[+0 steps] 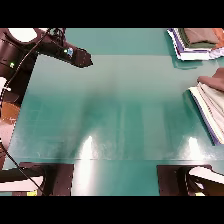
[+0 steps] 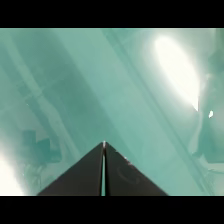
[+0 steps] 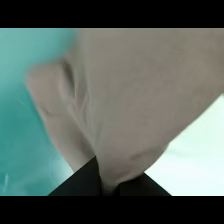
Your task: Fold the shirts.
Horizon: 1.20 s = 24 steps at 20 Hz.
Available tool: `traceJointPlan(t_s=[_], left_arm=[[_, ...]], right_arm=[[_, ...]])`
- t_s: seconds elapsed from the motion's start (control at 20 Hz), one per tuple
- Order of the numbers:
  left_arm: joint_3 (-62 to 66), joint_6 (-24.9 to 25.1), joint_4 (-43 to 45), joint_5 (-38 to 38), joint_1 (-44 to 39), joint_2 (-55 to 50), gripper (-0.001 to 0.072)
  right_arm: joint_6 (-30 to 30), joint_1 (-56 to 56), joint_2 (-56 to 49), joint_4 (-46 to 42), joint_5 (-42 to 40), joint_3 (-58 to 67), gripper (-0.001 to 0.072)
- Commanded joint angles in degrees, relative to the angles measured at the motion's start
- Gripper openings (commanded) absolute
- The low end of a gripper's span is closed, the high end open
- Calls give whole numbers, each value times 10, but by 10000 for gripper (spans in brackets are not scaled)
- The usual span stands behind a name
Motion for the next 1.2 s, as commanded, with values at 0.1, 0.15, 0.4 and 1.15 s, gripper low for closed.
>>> traceJointPlan(t_s=[0.1,0.15,0.4,1.15], left_arm=[[0,1,0,-8,0,0,27],[0,1,0,-9,0,0,27],[0,1,0,-11,0,0,27],[0,1,0,16,0,0,28]], right_arm=[[3,-55,73,-87,5,-140,22],[3,-64,86,-98,4,-164,38],[28,-109,111,-103,0,-222,515],[27,226,112,142,-37,-222,206]])
